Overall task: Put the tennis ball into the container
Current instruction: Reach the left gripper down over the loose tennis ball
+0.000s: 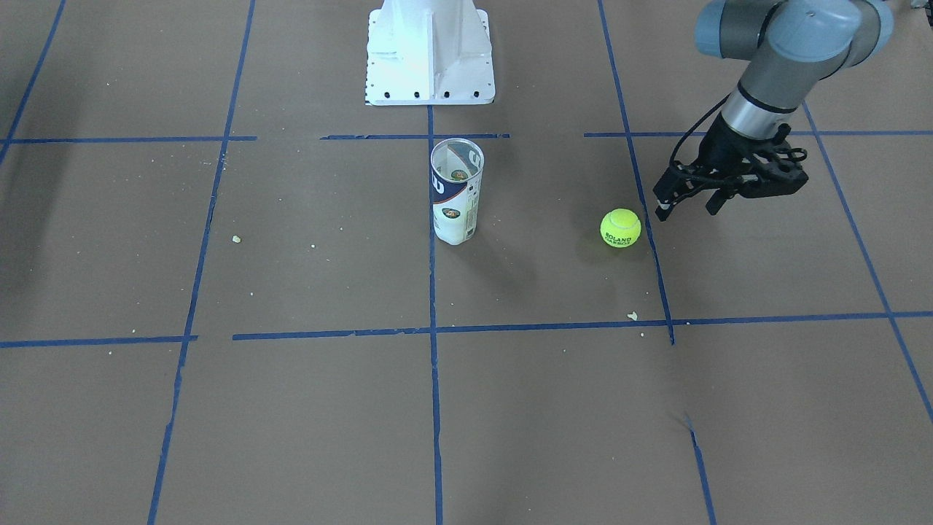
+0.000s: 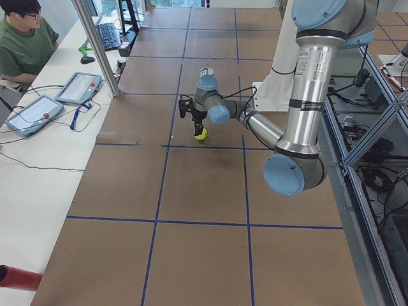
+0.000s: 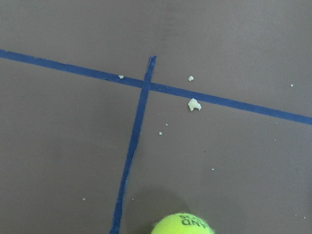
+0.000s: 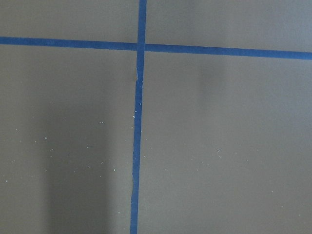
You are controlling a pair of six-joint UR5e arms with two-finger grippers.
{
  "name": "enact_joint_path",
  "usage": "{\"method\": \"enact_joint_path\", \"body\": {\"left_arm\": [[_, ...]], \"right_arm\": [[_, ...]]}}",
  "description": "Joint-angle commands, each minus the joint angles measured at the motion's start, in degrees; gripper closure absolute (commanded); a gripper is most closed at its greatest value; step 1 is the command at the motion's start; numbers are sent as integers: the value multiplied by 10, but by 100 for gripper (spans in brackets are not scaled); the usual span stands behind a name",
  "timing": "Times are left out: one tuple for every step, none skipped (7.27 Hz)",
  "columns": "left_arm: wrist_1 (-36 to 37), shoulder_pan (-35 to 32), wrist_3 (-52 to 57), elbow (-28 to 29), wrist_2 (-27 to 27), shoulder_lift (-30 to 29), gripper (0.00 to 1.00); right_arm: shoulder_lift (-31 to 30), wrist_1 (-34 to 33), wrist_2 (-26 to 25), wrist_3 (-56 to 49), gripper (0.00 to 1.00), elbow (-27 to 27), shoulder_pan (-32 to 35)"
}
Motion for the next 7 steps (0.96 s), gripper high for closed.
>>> {"method": "enact_joint_path", "body": {"left_arm": [[1, 29, -22, 34, 23, -32, 0], [1, 39, -28, 41, 36, -37, 0], [1, 50, -28, 52, 44, -37, 0], [1, 58, -28, 59, 50, -37, 0], [0, 60, -28, 70, 56, -37, 0], [0, 67, -28, 77, 56, -37, 0], [0, 70, -25, 77, 56, -37, 1]], "right_arm": [[0, 0, 0, 0, 0, 0, 0], [0, 0, 0, 0, 0, 0, 0], [0, 0, 0, 0, 0, 0, 0], [0, 0, 0, 0, 0, 0, 0], [0, 0, 0, 0, 0, 0, 0], [0, 0, 0, 0, 0, 0, 0], [0, 0, 0, 0, 0, 0, 0]]}}
